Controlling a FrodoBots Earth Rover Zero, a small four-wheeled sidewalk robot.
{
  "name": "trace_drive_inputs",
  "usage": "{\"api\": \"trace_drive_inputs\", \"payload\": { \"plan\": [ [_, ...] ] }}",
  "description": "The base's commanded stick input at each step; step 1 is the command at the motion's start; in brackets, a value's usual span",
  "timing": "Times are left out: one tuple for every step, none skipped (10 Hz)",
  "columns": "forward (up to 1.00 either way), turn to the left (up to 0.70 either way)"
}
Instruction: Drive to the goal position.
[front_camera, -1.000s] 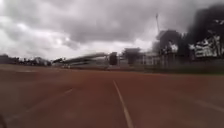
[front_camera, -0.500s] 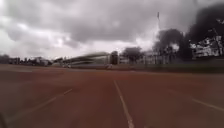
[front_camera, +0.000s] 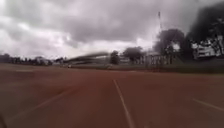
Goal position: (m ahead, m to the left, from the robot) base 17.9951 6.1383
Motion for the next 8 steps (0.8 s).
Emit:
{"api": "trace_drive_inputs", "payload": {
  "plan": [
    [0.70, 0.00],
    [0.70, 0.00],
    [0.70, 0.00],
    [0.70, 0.00],
    [0.70, 0.00],
    [0.70, 0.00],
    [0.70, 0.00],
    [0.70, 0.00]
  ]
}}
